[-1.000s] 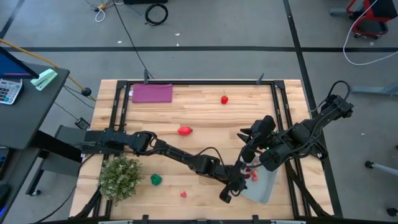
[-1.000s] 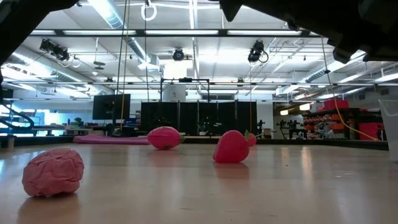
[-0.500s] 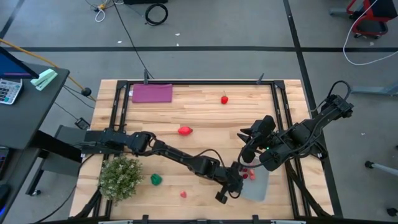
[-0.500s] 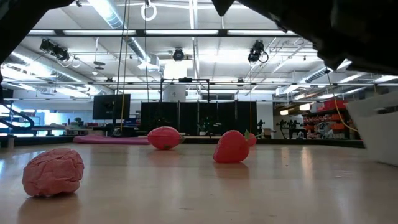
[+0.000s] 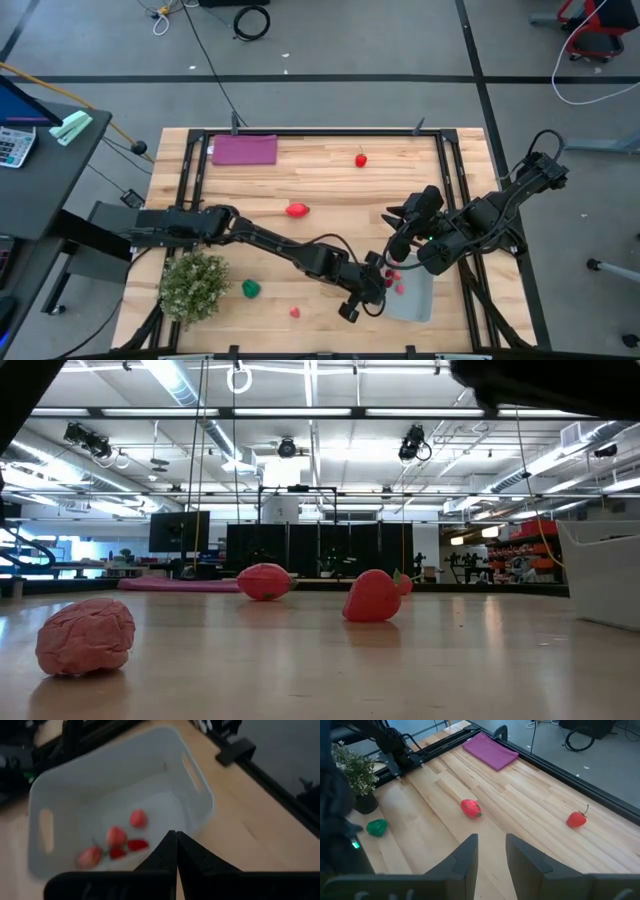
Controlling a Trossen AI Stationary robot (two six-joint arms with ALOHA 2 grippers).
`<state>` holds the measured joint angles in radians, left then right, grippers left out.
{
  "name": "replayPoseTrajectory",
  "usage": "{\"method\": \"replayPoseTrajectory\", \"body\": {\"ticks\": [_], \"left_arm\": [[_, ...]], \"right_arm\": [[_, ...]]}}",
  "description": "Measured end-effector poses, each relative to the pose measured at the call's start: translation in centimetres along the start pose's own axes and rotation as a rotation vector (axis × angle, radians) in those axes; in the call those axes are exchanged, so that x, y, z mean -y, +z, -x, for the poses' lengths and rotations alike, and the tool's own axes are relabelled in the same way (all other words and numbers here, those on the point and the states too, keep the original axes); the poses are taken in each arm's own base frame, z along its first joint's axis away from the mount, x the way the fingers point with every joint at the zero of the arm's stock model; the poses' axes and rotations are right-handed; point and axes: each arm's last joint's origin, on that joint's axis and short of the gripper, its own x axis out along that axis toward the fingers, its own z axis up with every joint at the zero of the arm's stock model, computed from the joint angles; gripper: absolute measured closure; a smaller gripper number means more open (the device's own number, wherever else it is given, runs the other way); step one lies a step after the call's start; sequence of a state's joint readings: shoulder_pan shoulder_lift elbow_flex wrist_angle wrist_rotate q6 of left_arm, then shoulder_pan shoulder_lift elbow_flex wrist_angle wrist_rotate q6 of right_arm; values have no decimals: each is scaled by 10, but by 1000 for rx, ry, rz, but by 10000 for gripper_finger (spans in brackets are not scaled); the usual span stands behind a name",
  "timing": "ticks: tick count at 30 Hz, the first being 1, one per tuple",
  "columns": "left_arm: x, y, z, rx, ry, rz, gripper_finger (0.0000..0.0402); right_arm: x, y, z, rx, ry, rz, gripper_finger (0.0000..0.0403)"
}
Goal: Pick and placing Produce into tupperware
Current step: Put the red strawberry into the gray bin
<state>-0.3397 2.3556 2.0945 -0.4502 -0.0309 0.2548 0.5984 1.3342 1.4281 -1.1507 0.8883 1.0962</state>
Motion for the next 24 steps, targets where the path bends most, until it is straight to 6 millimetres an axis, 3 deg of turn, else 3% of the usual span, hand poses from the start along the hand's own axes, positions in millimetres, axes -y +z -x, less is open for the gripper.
{"method": "replayPoseTrajectory", "body": {"ticks": [7, 11, 15, 24], "left_arm": [[3, -8, 53, -302, -72, 88, 391], [14, -26, 69, -551, -119, 105, 392], [22, -36, 66, -643, -93, 107, 360], [11, -49, 39, -538, 78, 110, 255]], "right_arm": [[0, 0, 0, 0, 0, 1, 295], [0, 0, 0, 0, 0, 0, 296], [0, 0, 0, 0, 1, -3, 295], [0, 0, 0, 1, 3, -7, 295]]}}
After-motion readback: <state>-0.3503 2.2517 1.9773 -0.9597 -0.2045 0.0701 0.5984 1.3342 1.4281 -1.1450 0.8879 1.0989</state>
